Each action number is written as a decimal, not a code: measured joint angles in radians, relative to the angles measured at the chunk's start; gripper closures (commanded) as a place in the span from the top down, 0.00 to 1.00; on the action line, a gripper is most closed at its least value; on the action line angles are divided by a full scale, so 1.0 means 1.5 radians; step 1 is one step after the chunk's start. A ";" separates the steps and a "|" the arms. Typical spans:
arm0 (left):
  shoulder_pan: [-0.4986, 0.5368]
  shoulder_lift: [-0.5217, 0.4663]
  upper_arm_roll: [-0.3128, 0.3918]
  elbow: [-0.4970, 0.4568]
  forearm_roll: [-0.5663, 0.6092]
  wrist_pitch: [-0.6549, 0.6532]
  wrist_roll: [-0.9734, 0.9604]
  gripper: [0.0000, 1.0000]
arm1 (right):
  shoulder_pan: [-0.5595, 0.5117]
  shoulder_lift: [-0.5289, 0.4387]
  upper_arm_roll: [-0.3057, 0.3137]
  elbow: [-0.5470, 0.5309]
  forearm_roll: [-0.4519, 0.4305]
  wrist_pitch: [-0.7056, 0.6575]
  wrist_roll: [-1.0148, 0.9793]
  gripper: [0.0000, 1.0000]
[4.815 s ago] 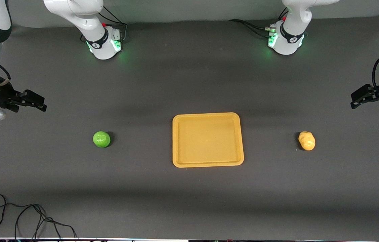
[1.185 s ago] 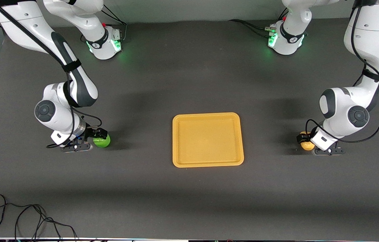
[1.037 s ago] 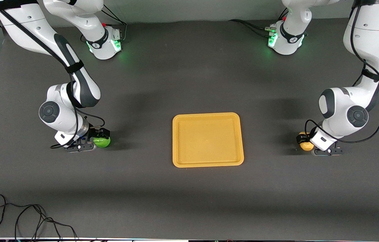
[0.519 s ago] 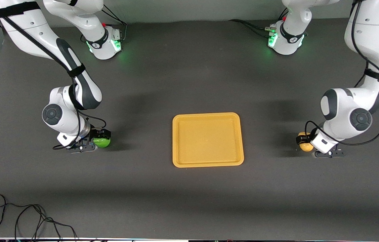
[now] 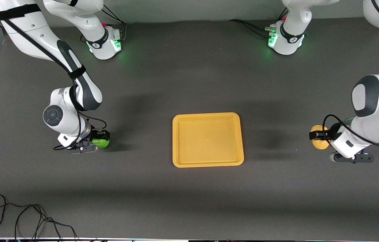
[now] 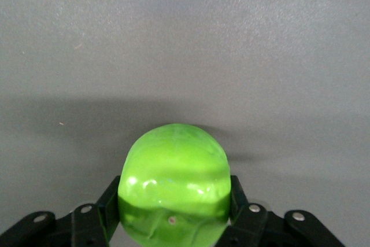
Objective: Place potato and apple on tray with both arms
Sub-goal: 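Close the right gripper on the apple while the left gripper grasps the potato, then carry the potato onto the tray with the left gripper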
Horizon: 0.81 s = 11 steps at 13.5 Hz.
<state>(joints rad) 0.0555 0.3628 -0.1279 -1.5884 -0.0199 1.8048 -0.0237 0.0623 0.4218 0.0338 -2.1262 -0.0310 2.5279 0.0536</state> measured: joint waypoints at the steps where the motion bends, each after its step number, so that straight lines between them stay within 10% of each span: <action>1: 0.000 0.000 -0.014 0.018 -0.001 -0.013 -0.004 0.00 | 0.000 -0.001 0.000 0.004 0.000 0.001 0.001 0.33; 11: -0.102 0.052 -0.161 0.047 0.005 0.053 -0.316 0.00 | 0.094 -0.053 0.004 0.137 0.000 -0.203 0.122 0.29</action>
<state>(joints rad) -0.0972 0.4401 -0.3692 -1.5178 -0.0126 1.8845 -0.4980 0.2033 0.3426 0.0397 -1.9203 -0.0310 2.2241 0.2368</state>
